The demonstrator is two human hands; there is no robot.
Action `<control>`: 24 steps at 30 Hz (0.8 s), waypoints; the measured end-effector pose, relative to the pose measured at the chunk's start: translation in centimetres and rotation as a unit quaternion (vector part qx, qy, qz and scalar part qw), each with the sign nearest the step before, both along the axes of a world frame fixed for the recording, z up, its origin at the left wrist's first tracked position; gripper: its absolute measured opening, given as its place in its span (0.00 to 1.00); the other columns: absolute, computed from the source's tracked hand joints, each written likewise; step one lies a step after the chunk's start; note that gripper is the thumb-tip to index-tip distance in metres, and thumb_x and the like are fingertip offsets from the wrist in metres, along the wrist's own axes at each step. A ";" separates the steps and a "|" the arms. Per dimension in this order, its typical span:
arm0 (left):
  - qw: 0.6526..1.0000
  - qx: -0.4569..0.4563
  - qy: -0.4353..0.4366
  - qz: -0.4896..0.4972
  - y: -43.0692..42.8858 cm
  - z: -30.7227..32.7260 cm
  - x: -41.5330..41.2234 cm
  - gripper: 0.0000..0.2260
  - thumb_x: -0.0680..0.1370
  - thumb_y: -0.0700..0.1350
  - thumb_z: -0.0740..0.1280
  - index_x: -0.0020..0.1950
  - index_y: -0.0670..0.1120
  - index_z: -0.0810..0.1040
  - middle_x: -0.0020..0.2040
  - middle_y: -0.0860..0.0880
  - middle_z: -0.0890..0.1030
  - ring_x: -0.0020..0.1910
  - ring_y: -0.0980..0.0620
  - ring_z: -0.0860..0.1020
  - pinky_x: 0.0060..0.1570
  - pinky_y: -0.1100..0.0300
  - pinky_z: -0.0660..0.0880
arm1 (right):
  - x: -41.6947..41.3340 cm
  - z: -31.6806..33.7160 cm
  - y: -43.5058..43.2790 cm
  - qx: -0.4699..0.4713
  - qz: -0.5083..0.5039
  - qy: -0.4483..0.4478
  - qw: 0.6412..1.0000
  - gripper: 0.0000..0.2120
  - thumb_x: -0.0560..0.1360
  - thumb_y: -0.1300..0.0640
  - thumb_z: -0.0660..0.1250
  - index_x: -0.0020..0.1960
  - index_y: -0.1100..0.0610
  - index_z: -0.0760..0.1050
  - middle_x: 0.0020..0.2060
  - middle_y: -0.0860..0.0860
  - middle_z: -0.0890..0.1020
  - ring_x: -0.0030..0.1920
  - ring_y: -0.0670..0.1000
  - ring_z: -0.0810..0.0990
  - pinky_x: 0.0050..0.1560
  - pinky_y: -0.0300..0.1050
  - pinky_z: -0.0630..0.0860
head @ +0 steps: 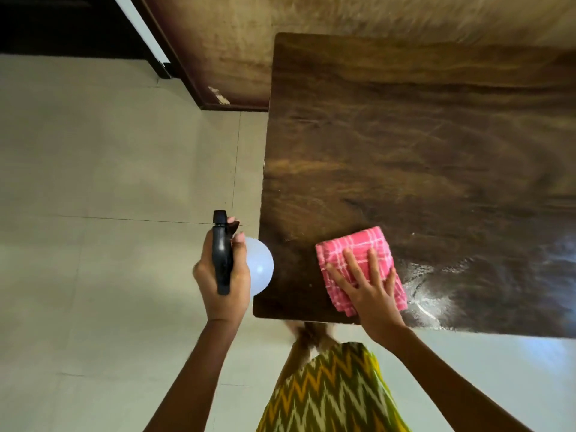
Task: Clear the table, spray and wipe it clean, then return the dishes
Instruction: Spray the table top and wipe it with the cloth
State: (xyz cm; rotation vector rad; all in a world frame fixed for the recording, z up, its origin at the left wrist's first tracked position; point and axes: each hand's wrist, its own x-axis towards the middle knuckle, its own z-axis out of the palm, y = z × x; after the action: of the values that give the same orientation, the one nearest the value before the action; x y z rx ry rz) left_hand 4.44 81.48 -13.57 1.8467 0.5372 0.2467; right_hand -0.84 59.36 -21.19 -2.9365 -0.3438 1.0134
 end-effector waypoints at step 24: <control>0.984 0.080 0.112 -0.116 -3.3 -0.7 -6.8 0.36 0.71 0.51 0.73 0.72 0.45 0.58 0.66 0.47 0.74 0.62 0.48 0.74 0.55 0.66 0.68 | -0.5 0.9 4.4 0.075 -0.033 0.001 0.997 0.50 0.71 0.50 0.68 0.75 0.48 0.32 0.74 0.55 0.32 0.71 0.65 0.30 0.66 0.75 0.41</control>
State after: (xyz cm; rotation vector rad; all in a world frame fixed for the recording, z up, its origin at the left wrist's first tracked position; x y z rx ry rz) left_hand -2.33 78.19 -14.27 2.0885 0.4598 -0.0797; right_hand -1.38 63.78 -20.28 -2.7938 -0.3054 0.9384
